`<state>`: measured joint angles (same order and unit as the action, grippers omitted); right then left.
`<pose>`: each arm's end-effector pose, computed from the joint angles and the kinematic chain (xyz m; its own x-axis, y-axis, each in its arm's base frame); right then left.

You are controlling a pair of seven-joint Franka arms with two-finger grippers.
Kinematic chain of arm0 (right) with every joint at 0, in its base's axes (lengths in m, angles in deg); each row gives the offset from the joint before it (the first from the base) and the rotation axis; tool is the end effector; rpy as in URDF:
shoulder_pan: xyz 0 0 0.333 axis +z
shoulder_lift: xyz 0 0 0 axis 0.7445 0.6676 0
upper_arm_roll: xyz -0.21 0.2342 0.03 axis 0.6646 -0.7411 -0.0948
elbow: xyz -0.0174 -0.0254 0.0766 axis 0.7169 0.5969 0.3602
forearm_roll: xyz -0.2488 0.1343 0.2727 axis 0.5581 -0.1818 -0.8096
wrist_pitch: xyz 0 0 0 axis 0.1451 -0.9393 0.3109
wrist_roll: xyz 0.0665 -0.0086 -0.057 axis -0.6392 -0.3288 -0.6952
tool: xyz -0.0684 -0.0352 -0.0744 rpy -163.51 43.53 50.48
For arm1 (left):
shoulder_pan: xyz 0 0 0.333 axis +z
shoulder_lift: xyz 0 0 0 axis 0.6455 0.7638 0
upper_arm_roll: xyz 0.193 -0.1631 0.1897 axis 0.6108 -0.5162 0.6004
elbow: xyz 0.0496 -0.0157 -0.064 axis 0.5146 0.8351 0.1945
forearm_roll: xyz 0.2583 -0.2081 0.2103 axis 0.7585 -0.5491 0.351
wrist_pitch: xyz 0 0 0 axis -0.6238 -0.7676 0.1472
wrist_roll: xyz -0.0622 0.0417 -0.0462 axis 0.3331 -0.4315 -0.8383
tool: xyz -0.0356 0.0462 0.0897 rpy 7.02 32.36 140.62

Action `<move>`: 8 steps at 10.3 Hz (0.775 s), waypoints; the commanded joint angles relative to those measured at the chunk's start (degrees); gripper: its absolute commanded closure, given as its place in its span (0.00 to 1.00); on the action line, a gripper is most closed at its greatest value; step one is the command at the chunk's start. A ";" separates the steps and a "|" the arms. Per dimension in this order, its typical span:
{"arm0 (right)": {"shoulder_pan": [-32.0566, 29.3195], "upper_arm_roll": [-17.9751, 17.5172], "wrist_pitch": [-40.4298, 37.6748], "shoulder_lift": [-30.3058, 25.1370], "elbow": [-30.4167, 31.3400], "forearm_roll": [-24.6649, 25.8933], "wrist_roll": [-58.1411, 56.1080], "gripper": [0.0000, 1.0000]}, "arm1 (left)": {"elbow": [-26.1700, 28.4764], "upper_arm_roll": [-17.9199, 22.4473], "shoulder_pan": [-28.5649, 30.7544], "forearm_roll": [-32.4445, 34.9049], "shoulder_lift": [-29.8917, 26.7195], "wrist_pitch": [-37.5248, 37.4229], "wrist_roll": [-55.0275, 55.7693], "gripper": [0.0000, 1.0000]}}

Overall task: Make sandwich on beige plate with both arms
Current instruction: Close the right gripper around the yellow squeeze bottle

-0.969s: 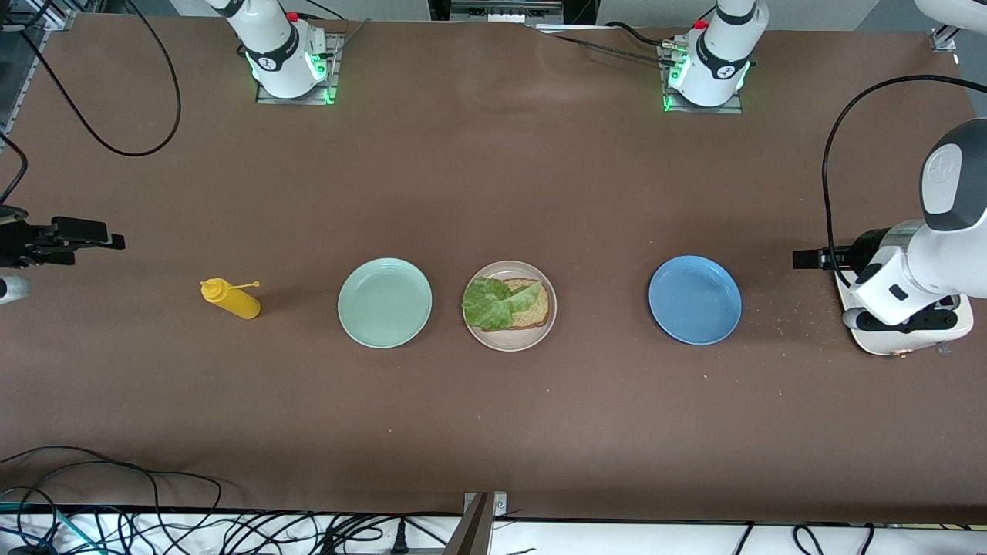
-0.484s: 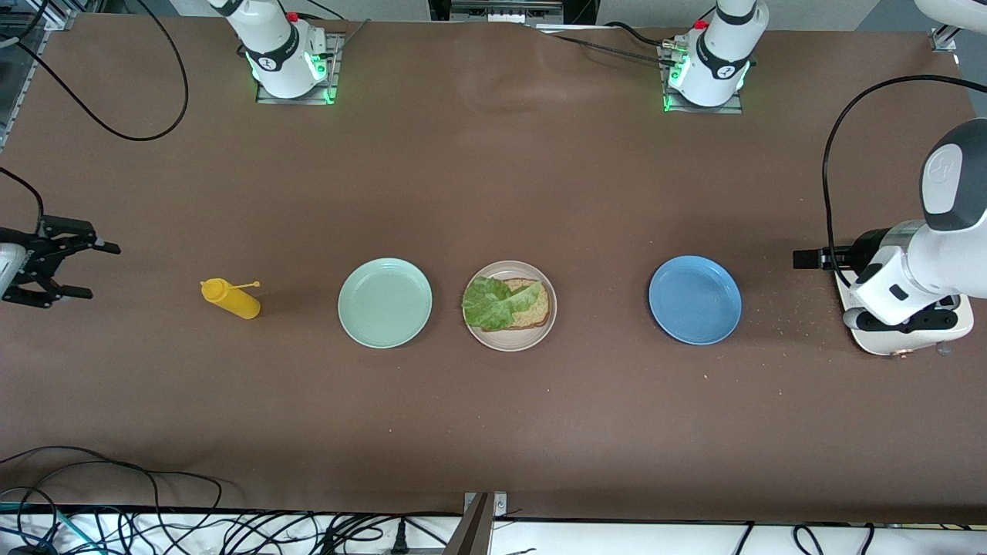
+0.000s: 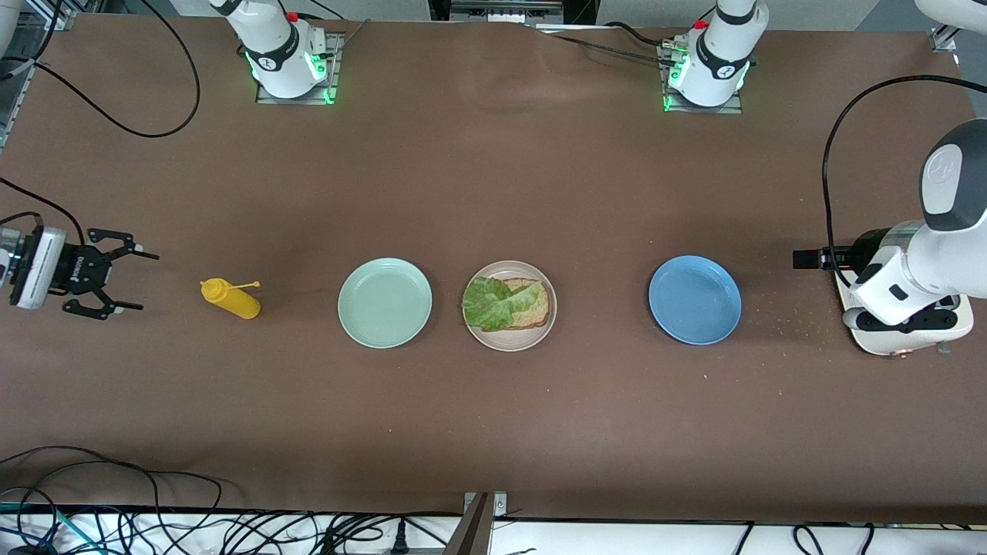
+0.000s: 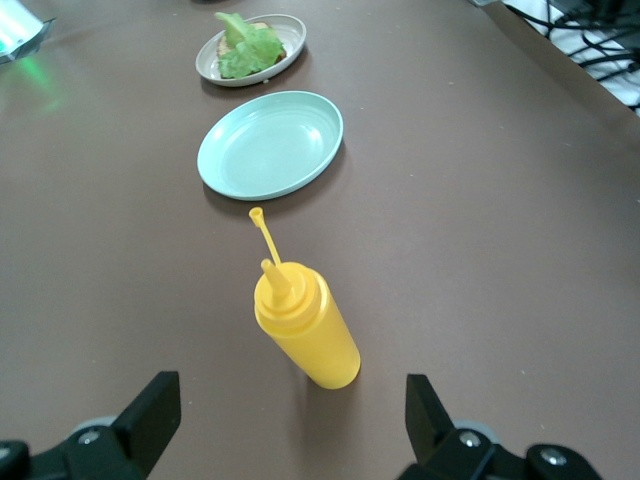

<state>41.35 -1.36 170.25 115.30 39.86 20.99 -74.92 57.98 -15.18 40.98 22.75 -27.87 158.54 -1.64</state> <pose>0.6118 -0.1960 0.3052 0.2796 0.6922 0.6653 0.9601 -0.2040 -0.1912 0.6475 0.0023 0.4676 0.9377 0.0532 -0.3432 0.0420 -0.9983 -0.0401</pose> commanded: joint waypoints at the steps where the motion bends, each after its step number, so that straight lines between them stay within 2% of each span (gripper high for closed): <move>1: -1.76 -0.34 0.31 2.47 1.48 -4.74 -9.86 0.02 | 0.48 -0.39 0.18 1.89 -0.72 -0.53 -0.30 0.00; 5: -2.38 -0.43 0.31 9.15 1.48 -14.06 -21.92 0.02 | 0.56 -0.30 0.19 1.97 -0.72 -0.53 -0.30 0.00; 8: -2.47 -0.69 0.14 11.71 1.48 -17.15 -24.92 0.02 | 0.56 -0.30 0.19 1.97 -0.72 -0.53 -0.30 0.00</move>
<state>39.43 -1.60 170.58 126.45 41.31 5.99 -97.73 58.06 -15.13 41.04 22.75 -27.86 158.53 -1.64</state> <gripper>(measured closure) 0.022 0.000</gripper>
